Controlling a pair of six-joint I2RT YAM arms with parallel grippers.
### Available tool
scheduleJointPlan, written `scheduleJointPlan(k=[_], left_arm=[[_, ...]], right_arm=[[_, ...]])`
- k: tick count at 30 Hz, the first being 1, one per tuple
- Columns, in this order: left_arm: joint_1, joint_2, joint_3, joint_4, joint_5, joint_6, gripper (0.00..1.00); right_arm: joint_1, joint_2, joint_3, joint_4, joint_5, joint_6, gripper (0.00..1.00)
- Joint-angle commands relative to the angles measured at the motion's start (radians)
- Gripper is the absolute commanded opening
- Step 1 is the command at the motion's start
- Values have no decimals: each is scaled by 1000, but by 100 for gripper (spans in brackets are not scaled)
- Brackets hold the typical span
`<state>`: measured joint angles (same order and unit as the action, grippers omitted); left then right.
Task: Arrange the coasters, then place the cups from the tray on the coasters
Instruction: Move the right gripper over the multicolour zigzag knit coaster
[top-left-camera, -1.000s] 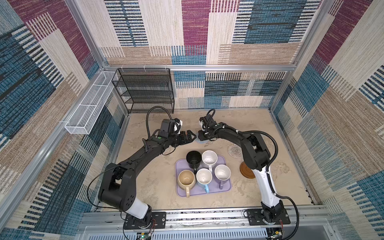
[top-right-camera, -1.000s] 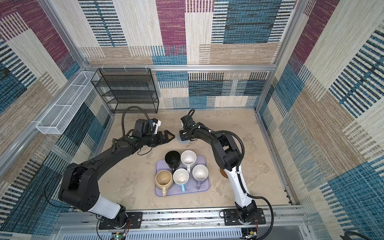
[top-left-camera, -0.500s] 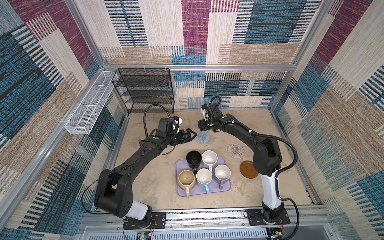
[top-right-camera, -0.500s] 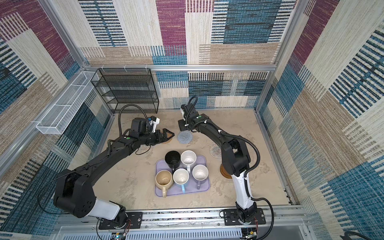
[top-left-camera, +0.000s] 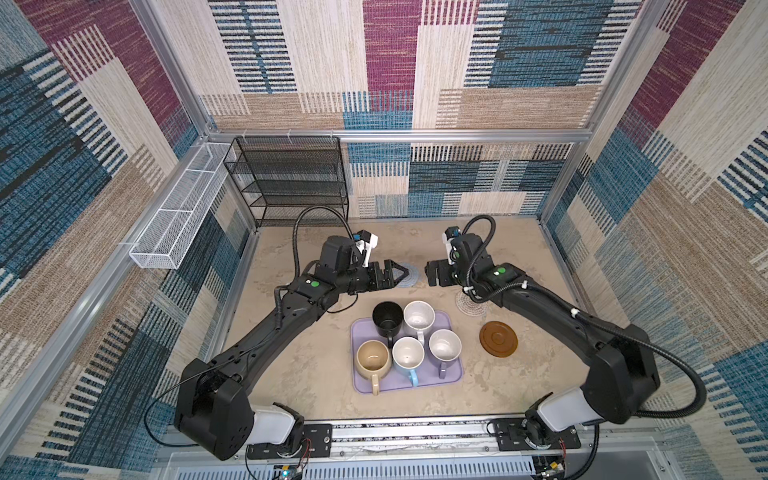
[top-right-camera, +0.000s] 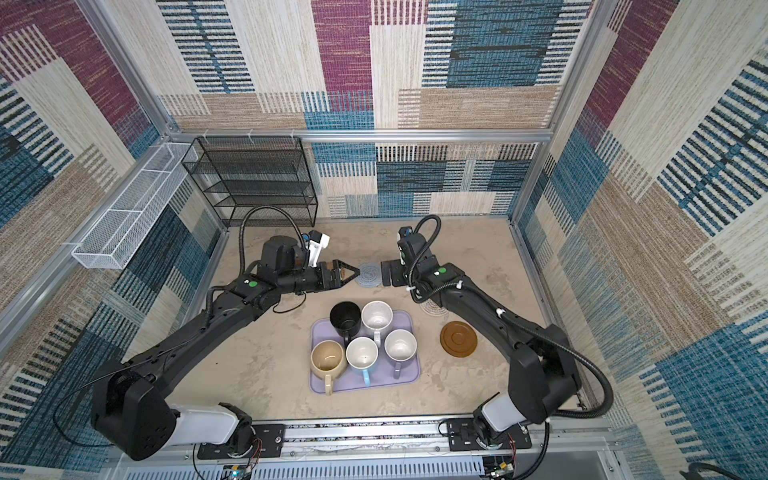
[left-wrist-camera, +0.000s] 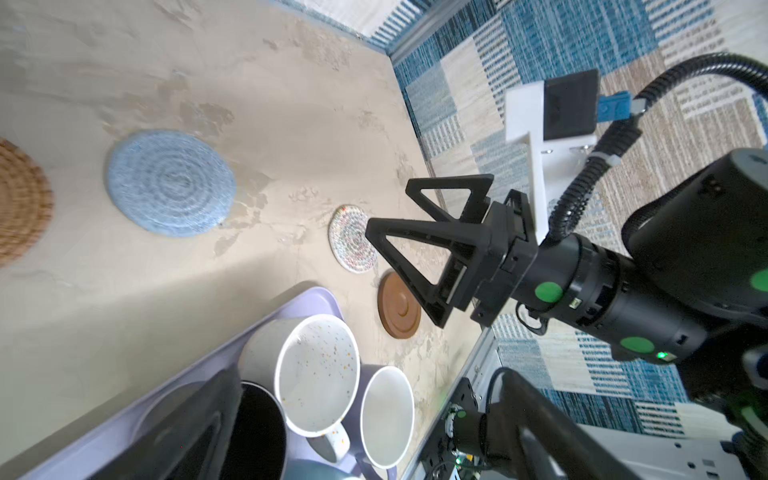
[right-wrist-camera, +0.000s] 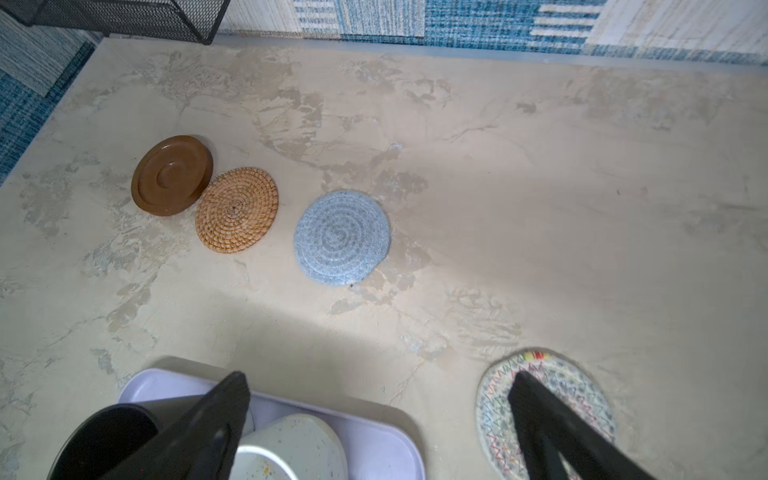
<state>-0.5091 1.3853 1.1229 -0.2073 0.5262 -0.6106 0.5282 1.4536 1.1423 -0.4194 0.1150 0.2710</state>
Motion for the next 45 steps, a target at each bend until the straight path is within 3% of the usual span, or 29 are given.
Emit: scheduleJointPlan(k=[1, 11, 17, 21, 29, 45], left_arm=[[-41, 21, 14, -15, -39, -14, 100], [-112, 151, 155, -130, -120, 38, 100], [-114, 228, 219, -162, -144, 51, 100], [-112, 241, 224, -177, -212, 71, 100], [-98, 275, 256, -188, -229, 89, 100], [-55, 288, 267, -176, -297, 115, 100]], right_arm=[[-11, -57, -75, 60, -10, 62, 100], [-188, -107, -351, 191, -193, 133, 98], [-241, -1, -399, 255, -206, 118, 85], [-254, 89, -365, 248, -163, 99, 76], [-255, 177, -327, 256, -146, 93, 67], [-226, 379, -131, 214, -153, 62, 63]])
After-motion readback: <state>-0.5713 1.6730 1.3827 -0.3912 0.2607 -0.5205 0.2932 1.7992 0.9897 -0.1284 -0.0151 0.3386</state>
